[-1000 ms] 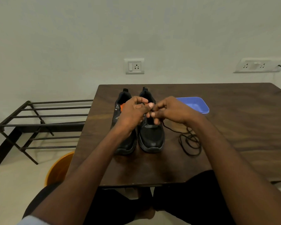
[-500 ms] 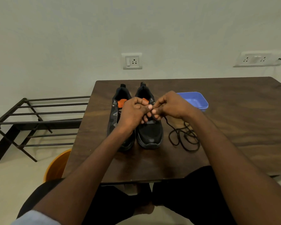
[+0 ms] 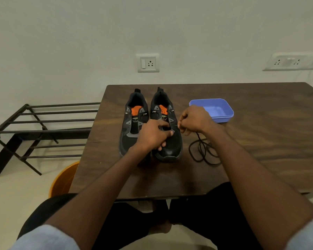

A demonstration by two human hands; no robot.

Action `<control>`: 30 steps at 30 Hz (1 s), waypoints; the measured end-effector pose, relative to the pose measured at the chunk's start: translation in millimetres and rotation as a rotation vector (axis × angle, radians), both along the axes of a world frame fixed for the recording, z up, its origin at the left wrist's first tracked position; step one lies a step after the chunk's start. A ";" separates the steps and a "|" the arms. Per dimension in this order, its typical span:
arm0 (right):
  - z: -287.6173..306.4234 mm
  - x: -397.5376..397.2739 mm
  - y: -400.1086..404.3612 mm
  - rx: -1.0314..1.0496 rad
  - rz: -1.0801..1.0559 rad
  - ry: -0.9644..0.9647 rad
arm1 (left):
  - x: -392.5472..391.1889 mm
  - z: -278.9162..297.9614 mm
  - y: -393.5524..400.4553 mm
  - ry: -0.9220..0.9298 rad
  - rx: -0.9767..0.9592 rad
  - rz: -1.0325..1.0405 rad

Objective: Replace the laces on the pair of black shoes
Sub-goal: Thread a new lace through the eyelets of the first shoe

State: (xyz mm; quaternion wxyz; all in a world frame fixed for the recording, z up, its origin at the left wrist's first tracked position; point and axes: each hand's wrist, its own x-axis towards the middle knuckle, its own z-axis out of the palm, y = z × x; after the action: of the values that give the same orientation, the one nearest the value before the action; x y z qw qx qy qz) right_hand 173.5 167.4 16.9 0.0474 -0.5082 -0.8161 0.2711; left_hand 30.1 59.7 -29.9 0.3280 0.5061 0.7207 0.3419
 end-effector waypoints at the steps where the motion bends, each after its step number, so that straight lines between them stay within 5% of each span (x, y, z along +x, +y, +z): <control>1: -1.1 -1.4 -0.1 0.024 0.008 -0.018 | -0.8 -1.4 -0.4 -0.045 0.005 0.013; 16: 4.2 -13.5 -9.3 0.070 0.106 -0.087 | 2.7 -5.7 -3.1 -0.163 0.034 0.072; 30: -5.5 -16.7 -5.9 0.067 0.107 -0.028 | -1.5 11.7 5.3 0.056 -0.090 -0.072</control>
State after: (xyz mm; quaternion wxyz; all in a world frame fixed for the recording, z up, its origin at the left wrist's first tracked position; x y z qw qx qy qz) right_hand 156.8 161.5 11.4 0.0386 -0.4658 -0.8512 0.2388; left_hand 28.6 65.0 -18.2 0.3422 0.5261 0.7254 0.2828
